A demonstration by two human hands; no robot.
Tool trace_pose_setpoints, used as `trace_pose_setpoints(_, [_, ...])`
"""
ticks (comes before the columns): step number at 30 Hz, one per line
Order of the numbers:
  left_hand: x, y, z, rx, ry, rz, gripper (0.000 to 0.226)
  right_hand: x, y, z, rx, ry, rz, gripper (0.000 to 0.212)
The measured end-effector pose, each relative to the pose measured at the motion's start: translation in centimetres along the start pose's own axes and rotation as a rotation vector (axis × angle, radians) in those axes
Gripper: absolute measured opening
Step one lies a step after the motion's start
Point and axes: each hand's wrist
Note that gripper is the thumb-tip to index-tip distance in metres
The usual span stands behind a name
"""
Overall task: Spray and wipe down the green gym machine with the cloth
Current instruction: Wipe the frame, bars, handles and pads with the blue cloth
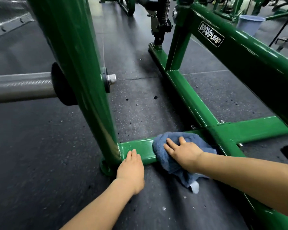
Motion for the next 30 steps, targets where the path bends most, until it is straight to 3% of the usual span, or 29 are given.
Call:
trace_pose_setpoints(4, [0.0,0.2,-0.2,0.019,-0.078,0.022,0.078,5.8,-1.3,2.6,-0.069,0.015,0.209,0.056])
trace_pose_setpoints(8, [0.7,1.7,-0.6,0.014,-0.091,-0.011,0.079,1.6,-1.1,2.3,-0.055,0.111,0.357,0.067])
trace_pose_setpoints(13, [1.4,2.3,-0.6,-0.043,-0.047,-0.047,0.077,-0.5,-1.9,3.3,0.042,0.047,0.118,0.093])
trace_pose_setpoints(17, [0.6,2.1,-0.1,-0.032,-0.13,0.004,0.063,4.6,-3.5,4.1,-0.032,-0.122,0.14,0.089])
trace_pose_setpoints(20, [0.1,2.1,0.4,-0.002,-0.144,0.042,0.049,6.4,-4.3,4.7,0.042,-0.115,0.135,0.095])
trace_pose_setpoints(24, [0.1,1.8,0.5,-0.055,-0.139,0.067,0.051,6.1,-5.4,5.8,0.019,0.033,0.154,0.081])
trace_pose_setpoints(30, [-0.1,1.9,-0.1,-0.137,-0.102,0.074,0.056,6.3,-10.4,8.1,0.089,-0.085,0.086,0.063])
Point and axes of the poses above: each hand's wrist, its own y-axis away from the middle knuckle, its own z-axis out of the back of the hand, x = y × z, and after that the axes turned 8 degrees about -x, right-handed
